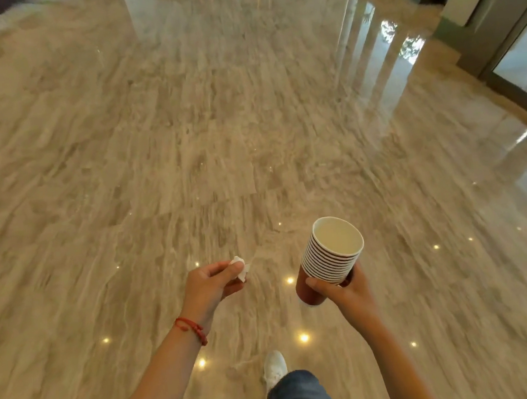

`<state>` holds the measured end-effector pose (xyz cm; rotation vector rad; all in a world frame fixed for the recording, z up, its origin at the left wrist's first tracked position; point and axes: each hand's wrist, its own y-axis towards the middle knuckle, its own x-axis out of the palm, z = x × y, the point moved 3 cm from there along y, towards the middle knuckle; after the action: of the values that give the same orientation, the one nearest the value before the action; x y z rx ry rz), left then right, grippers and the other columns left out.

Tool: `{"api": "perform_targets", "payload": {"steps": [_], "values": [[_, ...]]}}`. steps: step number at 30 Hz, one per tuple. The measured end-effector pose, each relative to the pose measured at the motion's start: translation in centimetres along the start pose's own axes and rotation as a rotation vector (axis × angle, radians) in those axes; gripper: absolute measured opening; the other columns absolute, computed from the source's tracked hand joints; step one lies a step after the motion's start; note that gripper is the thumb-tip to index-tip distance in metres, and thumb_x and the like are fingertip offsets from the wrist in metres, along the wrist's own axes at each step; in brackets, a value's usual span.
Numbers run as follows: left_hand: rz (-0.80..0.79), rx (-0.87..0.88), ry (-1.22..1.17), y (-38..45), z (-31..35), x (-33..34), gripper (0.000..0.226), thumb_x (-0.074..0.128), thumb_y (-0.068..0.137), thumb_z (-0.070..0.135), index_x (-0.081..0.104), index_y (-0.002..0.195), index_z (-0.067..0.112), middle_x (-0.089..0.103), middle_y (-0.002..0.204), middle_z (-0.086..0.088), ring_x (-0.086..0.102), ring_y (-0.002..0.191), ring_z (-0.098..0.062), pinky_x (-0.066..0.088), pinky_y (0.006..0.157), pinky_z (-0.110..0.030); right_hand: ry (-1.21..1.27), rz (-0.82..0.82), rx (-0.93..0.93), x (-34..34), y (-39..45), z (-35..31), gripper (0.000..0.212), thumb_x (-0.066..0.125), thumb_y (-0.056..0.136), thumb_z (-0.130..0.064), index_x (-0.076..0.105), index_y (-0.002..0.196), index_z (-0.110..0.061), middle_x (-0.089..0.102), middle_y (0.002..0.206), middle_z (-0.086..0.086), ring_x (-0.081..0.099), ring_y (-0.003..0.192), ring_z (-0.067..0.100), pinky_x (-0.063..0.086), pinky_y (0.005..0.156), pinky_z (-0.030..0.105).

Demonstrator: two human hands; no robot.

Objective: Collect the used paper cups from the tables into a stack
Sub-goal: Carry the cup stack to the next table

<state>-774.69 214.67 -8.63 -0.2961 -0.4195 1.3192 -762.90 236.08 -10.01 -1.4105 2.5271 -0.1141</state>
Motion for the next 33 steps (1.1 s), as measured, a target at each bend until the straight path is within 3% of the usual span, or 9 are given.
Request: {"api": "perform_targets", "payload": {"steps": [5,9,16,20,29,33], "values": [[0.005,-0.005,-0.009,10.6,6.0,4.5,0.006,0.069,0.077,0.008,0.072,0.077,0.003,0.071,0.067,-0.008,0.069,0.062,-0.014,0.055,0.056,-0.019,-0.023,0.001,-0.014,-0.4,12.9,-4.5,0.058,0.086,0.062,-0.019,0.054,0.107,-0.036,0.068,0.099,-0.013,0.064,0.091,-0.002,0.051,0.066,0.015],[0.019,-0.016,-0.036,20.5,9.7,7.1,0.003,0.071,0.076,0.009,0.073,0.077,0.006,0.073,0.071,-0.009,0.07,0.066,-0.018,0.054,0.056,-0.019,-0.039,-0.041,0.007,1.1,23.3,-6.1,0.059,0.085,0.063,-0.026,0.055,0.114,-0.032,0.069,0.1,-0.013,0.065,0.094,0.001,0.052,0.076,0.024],[0.02,-0.024,-0.044,40.3,17.1,10.9,0.01,0.07,0.078,0.006,0.07,0.084,0.0,0.073,0.07,-0.01,0.071,0.065,-0.017,0.057,0.058,-0.02,-0.039,-0.027,-0.013,4.6,43.7,-9.1,0.055,0.085,0.063,-0.02,0.057,0.11,-0.026,0.07,0.095,-0.012,0.066,0.089,0.001,0.052,0.068,0.014],[0.015,-0.029,-0.03,50.8,23.1,13.5,0.007,0.07,0.077,0.007,0.071,0.082,0.001,0.073,0.068,-0.009,0.07,0.063,-0.015,0.056,0.056,-0.019,-0.024,-0.026,0.018,5.6,54.8,-12.2,0.055,0.085,0.065,-0.018,0.058,0.113,-0.024,0.071,0.099,-0.009,0.066,0.093,0.003,0.053,0.069,0.019],[-0.057,-0.048,0.0,71.0,32.7,23.0,0.008,0.071,0.077,0.008,0.071,0.081,0.001,0.072,0.074,-0.013,0.07,0.066,-0.018,0.057,0.06,-0.021,-0.015,0.045,0.044,4.9,77.5,-17.0,0.06,0.086,0.058,-0.028,0.058,0.11,-0.024,0.071,0.097,-0.009,0.066,0.09,0.003,0.053,0.068,0.016],[-0.055,-0.034,0.018,81.3,35.9,27.3,0.011,0.071,0.077,0.008,0.071,0.083,-0.001,0.071,0.074,-0.014,0.069,0.069,-0.02,0.057,0.06,-0.021,-0.012,0.036,0.024,4.7,89.5,-18.5,0.051,0.086,0.063,-0.016,0.059,0.106,-0.026,0.072,0.094,-0.01,0.067,0.09,0.003,0.053,0.068,0.016]]}}
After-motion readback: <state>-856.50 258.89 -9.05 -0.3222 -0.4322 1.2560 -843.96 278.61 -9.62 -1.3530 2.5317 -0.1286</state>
